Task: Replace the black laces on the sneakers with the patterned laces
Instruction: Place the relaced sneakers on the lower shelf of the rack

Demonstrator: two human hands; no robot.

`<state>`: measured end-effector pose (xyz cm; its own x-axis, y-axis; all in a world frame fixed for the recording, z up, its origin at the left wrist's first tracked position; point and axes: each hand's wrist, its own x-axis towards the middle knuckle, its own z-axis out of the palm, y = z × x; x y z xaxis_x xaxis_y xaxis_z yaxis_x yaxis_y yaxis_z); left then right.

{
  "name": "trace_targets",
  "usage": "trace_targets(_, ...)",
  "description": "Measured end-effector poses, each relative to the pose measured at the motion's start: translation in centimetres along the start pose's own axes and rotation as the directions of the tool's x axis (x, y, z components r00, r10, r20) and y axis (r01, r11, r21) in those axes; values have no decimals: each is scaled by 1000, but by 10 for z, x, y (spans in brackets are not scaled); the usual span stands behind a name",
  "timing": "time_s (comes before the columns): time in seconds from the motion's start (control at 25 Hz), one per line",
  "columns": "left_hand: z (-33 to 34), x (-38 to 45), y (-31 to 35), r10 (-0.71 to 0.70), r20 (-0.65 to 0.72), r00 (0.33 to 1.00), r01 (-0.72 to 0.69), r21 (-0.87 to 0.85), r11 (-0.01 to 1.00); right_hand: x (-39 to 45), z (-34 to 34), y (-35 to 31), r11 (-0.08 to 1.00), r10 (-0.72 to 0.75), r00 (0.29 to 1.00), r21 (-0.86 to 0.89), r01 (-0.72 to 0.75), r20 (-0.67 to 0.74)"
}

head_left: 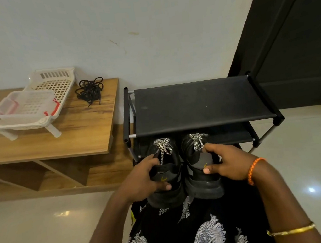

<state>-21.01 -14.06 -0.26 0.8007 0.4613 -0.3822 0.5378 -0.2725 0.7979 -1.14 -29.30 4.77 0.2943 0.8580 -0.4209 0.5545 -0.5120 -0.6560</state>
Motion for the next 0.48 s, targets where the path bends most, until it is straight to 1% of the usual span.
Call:
trace_targets(0.12,22,39,-32,43,-43,998,-41,32,999,34,9,12,997,28,995,-73,-35,-98)
trace_targets(0.24,44,62,-41,87,-128,988,-68,150,986,58,18,27,980,55,987,-182,-83,-154)
trace_targets(0.32,55,77,-46,126,-191,974,-94,169,981,68,28,38,967,48,979,-237,-96,-200)
trace_targets(0.4,60,93,-53,144,-233,962,-104,177,979,79,39,47,961,29,970,-259,-93,-240)
trace_targets(0.48,64,109,-61,137,-243,960,-87,209,974,96,46,56,957,40,965,-266,-112,-261)
